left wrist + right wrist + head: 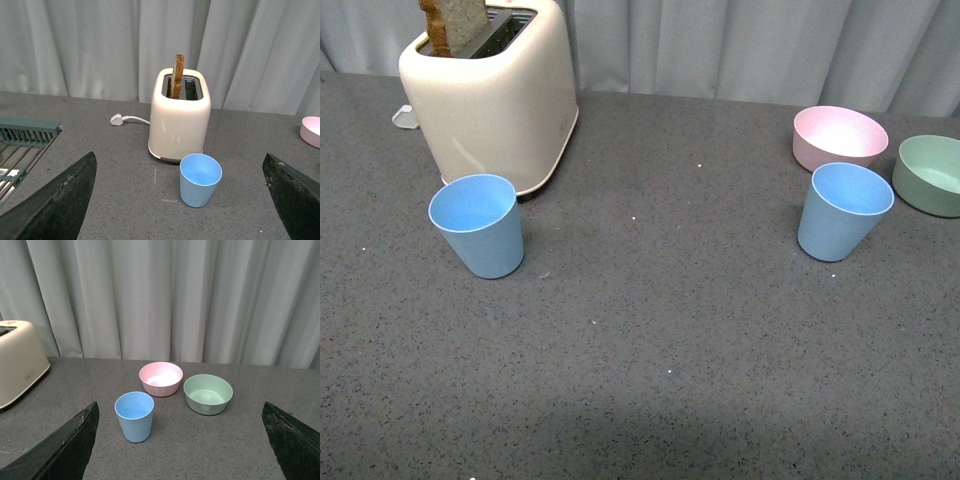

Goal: Stack blue cups with both arms

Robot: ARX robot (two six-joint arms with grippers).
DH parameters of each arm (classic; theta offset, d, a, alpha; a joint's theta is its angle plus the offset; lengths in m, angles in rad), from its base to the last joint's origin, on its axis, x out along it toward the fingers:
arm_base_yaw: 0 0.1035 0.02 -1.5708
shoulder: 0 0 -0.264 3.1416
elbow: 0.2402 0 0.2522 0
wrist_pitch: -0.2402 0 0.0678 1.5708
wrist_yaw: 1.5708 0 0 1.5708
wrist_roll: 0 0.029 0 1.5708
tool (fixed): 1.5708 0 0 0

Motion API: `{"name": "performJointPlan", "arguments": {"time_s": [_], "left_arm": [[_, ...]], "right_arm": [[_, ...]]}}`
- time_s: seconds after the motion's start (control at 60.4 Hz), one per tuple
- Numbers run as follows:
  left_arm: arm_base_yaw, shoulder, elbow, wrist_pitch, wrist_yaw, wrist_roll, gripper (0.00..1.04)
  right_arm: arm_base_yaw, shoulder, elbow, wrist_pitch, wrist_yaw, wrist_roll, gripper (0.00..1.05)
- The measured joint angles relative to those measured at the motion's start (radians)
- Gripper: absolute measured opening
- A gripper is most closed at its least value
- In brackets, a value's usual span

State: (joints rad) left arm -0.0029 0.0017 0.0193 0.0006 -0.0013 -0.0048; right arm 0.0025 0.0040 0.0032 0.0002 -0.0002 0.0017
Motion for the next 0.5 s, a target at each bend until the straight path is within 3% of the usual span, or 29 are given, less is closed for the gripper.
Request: {"name": "performJointPlan", "arguments": {"time_s": [0.497], "left_arm": [[0.0,0.0,0.0,0.0,0.0,0.0,0.98]], "right_arm": [[0.0,0.0,0.0,0.0,0.0,0.0,0.95]]}}
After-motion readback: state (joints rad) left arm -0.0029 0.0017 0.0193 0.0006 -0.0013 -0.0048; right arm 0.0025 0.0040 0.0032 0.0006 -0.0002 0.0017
